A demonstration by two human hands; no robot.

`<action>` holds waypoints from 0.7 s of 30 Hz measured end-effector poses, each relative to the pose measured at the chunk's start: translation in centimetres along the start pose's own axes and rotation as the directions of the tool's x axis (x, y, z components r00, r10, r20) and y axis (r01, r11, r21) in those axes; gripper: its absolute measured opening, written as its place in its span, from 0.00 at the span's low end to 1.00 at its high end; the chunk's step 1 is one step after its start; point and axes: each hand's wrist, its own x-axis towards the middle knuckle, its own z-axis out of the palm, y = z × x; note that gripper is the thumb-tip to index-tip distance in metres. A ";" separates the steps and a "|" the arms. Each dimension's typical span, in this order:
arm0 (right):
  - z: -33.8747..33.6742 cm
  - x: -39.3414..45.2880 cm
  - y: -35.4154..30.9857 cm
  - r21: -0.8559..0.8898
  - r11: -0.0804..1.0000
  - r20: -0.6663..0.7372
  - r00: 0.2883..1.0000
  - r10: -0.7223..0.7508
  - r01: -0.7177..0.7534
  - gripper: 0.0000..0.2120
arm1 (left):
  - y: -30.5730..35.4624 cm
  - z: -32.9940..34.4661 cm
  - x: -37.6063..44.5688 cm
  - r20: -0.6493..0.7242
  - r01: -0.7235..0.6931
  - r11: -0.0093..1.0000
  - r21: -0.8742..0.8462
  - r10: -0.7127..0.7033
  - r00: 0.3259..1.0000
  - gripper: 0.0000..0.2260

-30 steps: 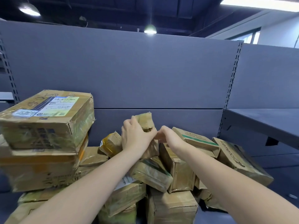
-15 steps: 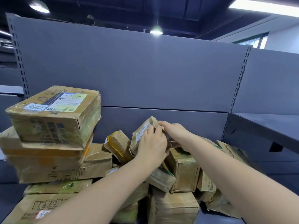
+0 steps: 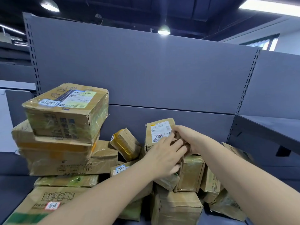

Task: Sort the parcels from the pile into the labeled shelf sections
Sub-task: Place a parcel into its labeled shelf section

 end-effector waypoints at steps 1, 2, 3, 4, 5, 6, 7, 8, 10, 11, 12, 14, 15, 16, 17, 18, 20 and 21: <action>-0.1 0.1 0.3 0.026 1.000 -0.003 1.000 -0.004 0.004 0.12 | -0.4 0.1 -0.5 -0.066 -0.033 0.998 -0.056 0.030 0.997 0.21; -0.1 0.2 0.6 0.045 0.999 -0.020 1.000 -0.013 0.014 0.12 | -0.8 0.1 -1.0 -0.128 -0.057 0.993 -0.099 0.044 0.991 0.21; -0.2 0.2 0.9 0.059 0.998 -0.039 0.999 -0.029 0.031 0.11 | -1.0 0.0 -1.5 -0.180 -0.056 0.989 -0.135 0.031 0.983 0.22; -0.2 0.2 1.2 0.081 0.996 -0.063 0.997 -0.035 0.040 0.11 | -1.3 0.0 -2.0 -0.217 -0.017 0.983 -0.180 -0.023 0.976 0.22; -0.2 0.2 1.5 0.106 0.993 -0.080 0.996 -0.043 0.051 0.10 | -1.6 0.0 -2.4 -0.234 0.063 0.972 -0.228 -0.117 0.965 0.22; 0.0 0.1 1.8 0.128 0.990 -0.091 0.995 -0.046 0.058 0.12 | -1.9 -0.2 -2.8 -0.218 0.171 0.943 -0.286 -0.238 0.946 0.23; 0.2 0.1 2.0 0.146 0.987 -0.101 0.994 -0.049 0.064 0.15 | -2.4 -0.3 -3.1 -0.181 0.291 0.891 -0.349 -0.369 0.912 0.23; 0.5 0.0 2.2 0.167 0.983 -0.113 0.992 -0.051 0.070 0.19 | -2.9 -0.6 -3.4 -0.115 0.404 0.811 -0.422 -0.490 0.864 0.24; 1.1 -0.1 2.7 0.191 0.977 -0.154 0.986 -0.062 0.091 0.23 | -3.7 -0.8 -3.9 0.029 0.567 0.610 -0.554 -0.666 0.745 0.25; 1.4 0.0 3.0 0.199 0.974 -0.177 0.982 -0.069 0.104 0.25 | -4.1 -0.8 -4.0 0.118 0.631 0.486 -0.605 -0.729 0.674 0.27; 1.7 0.3 3.4 0.210 0.972 -0.191 0.979 -0.069 0.110 0.27 | -4.3 -0.8 -4.1 0.226 0.675 0.341 -0.654 -0.764 0.605 0.29; 2.4 0.4 4.0 0.240 0.961 -0.202 0.975 -0.089 0.137 0.30 | -5.0 0.4 -4.2 0.448 0.685 0.040 -0.727 -0.729 0.517 0.32; 2.8 0.2 4.2 0.250 0.956 -0.206 0.973 -0.102 0.153 0.29 | -5.2 0.8 -4.3 0.530 0.669 -0.074 -0.740 -0.677 0.511 0.33; 3.2 -0.1 4.3 0.254 0.952 -0.210 0.971 -0.117 0.170 0.26 | -5.3 1.5 -4.4 0.571 0.639 -0.152 -0.754 -0.631 0.525 0.34; 3.5 -0.4 4.5 0.255 0.946 -0.219 0.965 -0.143 0.198 0.24 | -5.5 2.1 -4.3 0.597 0.619 -0.202 -0.759 -0.595 0.538 0.35; 3.9 -0.7 4.6 0.253 0.939 -0.228 0.958 -0.175 0.232 0.21 | -5.4 2.3 -4.3 0.596 0.598 -0.215 -0.772 -0.570 0.565 0.33; 4.5 -1.0 4.8 0.243 0.919 -0.247 0.936 -0.251 0.310 0.18 | -5.0 1.9 -4.2 0.550 0.547 -0.197 -0.814 -0.565 0.615 0.25; 4.8 -1.2 4.9 0.244 0.906 -0.247 0.926 -0.286 0.345 0.18 | -4.9 1.7 -4.2 0.539 0.529 -0.201 -0.824 -0.563 0.626 0.23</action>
